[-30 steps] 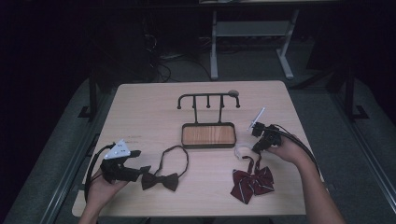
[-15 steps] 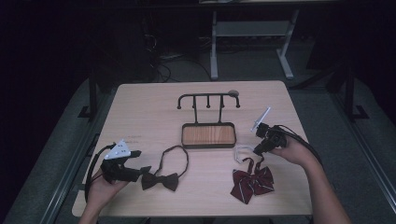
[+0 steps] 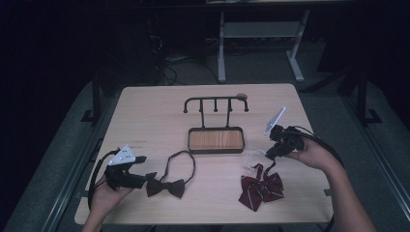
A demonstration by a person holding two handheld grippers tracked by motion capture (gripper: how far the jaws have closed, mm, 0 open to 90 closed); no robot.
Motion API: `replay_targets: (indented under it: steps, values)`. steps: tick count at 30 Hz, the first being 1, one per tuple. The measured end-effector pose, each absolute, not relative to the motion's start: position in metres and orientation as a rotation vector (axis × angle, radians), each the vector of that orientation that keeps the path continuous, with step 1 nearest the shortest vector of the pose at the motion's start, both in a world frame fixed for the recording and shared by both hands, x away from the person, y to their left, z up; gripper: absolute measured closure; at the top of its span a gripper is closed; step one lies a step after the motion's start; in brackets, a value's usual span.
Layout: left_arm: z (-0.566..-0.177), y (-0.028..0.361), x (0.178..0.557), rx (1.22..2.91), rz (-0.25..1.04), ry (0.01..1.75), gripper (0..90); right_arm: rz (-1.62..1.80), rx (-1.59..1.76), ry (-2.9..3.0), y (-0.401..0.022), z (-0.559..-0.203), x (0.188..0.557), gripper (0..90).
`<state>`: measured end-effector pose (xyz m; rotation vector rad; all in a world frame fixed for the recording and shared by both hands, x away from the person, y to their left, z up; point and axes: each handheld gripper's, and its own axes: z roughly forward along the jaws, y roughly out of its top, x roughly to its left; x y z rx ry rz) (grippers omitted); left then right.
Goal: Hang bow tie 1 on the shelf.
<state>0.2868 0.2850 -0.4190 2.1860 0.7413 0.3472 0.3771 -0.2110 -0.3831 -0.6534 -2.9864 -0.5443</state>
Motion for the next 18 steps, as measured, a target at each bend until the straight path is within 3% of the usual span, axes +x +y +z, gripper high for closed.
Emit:
replay_targets:
  steps: [18]
  values:
    - [-0.420, 0.285, 0.287, 2.177, 0.342, 0.752, 26.2, -0.567, -0.496, -3.015, -0.202, -0.342, 0.367, 84.1]
